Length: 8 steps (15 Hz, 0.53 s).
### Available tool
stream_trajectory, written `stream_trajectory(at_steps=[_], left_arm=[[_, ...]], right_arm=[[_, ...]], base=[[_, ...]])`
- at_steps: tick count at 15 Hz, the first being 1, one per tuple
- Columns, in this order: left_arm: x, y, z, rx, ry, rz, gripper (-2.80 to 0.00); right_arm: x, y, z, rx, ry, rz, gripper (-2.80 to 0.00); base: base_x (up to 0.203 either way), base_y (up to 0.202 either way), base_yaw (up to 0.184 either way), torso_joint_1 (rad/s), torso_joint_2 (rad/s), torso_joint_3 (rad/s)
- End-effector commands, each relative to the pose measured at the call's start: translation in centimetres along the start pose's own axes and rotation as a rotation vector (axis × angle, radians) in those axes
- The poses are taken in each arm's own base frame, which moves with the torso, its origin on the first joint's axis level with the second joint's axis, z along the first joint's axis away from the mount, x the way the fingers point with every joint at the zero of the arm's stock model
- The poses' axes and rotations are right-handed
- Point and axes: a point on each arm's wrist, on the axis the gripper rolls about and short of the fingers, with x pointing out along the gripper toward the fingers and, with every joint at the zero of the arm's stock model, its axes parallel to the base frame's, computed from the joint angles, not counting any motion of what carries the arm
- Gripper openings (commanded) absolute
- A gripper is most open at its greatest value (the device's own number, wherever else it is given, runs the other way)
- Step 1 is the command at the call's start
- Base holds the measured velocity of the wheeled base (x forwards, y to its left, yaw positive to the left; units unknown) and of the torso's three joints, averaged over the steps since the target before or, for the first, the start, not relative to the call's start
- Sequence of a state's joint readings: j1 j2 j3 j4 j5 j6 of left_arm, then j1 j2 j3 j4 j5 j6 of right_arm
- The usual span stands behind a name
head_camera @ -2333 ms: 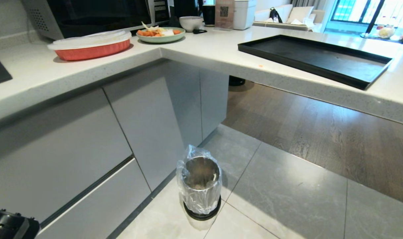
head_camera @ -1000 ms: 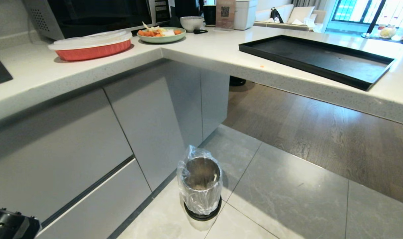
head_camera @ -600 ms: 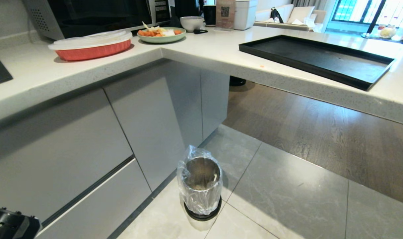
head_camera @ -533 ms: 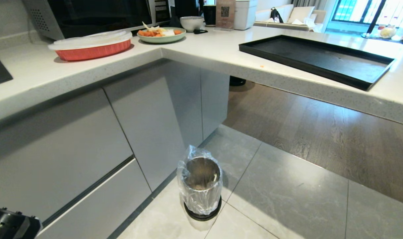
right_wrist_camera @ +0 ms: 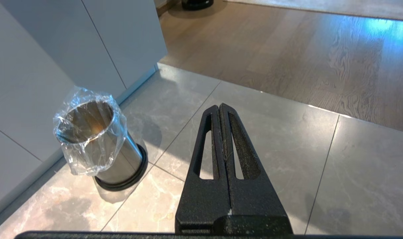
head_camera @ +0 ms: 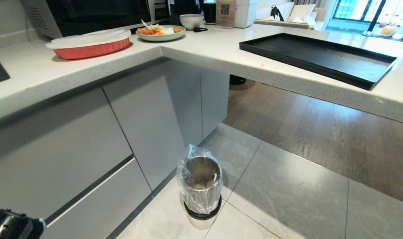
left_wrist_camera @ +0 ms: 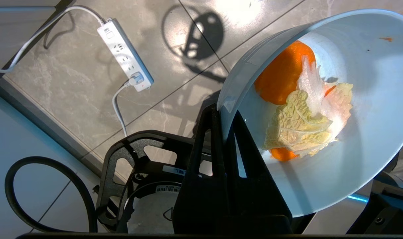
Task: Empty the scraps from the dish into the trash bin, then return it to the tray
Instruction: Move the bowl over the trash can
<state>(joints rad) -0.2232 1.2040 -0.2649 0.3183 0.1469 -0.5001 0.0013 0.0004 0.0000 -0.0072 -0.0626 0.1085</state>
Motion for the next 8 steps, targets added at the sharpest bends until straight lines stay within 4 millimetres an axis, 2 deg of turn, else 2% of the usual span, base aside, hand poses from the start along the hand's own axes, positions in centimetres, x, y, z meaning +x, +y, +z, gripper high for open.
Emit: stream_trajectory(at_steps=[1, 8], left_arm=[[0.05, 0.03, -0.12, 0.000, 0.006, 0.001, -2.80], [-0.06, -0.27, -0.11, 0.029, 0.001, -0.010, -2.80]], right_arm=[[0.00, 0.00, 0.00, 0.000, -0.001, 0.000, -2.80], [0.00, 0.00, 0.00, 0.000, -0.001, 0.000, -2.80]], base=[[0.000, 0.000, 0.000, 0.005, 0.00, -0.136], [0.000, 0.000, 0.000, 0.002, 0.00, -0.187]])
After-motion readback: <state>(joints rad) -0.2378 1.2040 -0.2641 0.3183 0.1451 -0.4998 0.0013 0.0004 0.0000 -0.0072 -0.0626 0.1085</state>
